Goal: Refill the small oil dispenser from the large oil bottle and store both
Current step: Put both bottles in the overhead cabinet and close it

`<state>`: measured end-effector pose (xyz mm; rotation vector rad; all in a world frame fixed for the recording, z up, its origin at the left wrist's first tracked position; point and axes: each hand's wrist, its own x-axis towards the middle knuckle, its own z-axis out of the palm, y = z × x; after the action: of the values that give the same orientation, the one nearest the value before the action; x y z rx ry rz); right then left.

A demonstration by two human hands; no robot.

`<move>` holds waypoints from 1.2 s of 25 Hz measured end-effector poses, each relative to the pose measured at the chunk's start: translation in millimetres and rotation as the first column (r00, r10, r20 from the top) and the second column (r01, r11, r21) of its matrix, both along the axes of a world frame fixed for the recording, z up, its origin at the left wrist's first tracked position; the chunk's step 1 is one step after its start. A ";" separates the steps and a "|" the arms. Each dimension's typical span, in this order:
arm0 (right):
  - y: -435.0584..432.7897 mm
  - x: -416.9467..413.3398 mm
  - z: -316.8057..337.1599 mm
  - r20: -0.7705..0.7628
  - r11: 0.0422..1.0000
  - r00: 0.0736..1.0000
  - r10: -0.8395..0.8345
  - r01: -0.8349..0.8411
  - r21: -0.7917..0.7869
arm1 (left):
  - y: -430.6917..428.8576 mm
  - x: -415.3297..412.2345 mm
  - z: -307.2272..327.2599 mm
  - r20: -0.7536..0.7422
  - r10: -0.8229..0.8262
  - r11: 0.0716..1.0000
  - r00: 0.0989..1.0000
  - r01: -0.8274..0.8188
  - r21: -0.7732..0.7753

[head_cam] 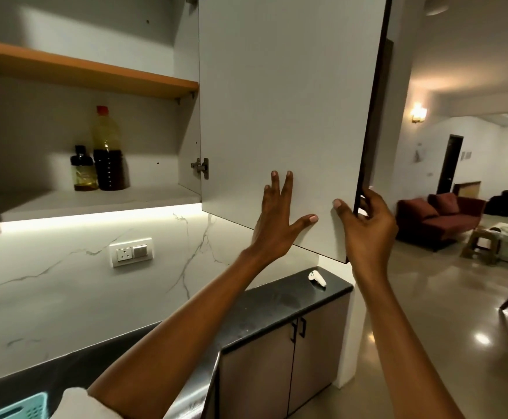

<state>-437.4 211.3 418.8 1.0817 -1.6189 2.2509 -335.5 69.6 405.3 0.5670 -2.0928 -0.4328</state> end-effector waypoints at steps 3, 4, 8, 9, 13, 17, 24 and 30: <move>12.5 20.9 -1.7 0.037 0.998 0.997 0.061 -0.060 -0.027 | 3.0 21.2 -1.1 -0.041 -0.029 0.999 0.999 0.030 0.030; 17.7 33.5 -2.8 0.044 0.996 0.996 0.083 -0.082 -0.041 | 4.4 34.0 -1.4 -0.057 -0.052 0.998 0.997 0.055 0.039; 37.3 100.5 -7.9 0.030 0.966 0.968 0.248 -0.245 -0.085 | 40.2 113.3 1.8 -0.229 -0.131 0.976 0.965 0.165 0.139; 40.9 119.7 -8.1 0.014 0.955 0.957 0.291 -0.290 -0.071 | 55.9 135.8 1.9 -0.308 -0.115 0.974 0.944 0.168 0.151; 36.1 191.0 -2.9 -0.124 0.868 0.862 0.492 -0.497 -0.015 | 105.6 218.6 0.7 -0.523 -0.096 0.988 0.847 0.143 0.051; -7.1 256.3 -2.6 -0.258 0.809 0.777 0.574 -0.587 0.034 | 103.5 289.0 7.0 -0.576 0.035 0.999 0.816 -0.015 0.039; -120.7 354.0 -26.6 -0.558 0.843 0.701 0.445 -0.538 -0.005 | 37.5 397.2 11.3 -0.614 0.353 0.932 0.706 -0.321 0.168; -196.1 411.0 -34.0 -0.642 0.906 0.695 0.325 -0.424 0.000 | -34.1 447.4 22.6 -0.497 0.554 0.817 0.668 -0.551 0.171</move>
<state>-26.4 15.2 384.8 1.9997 -0.9884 1.8252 111.9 35.5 427.9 0.9357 -1.2959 -0.1999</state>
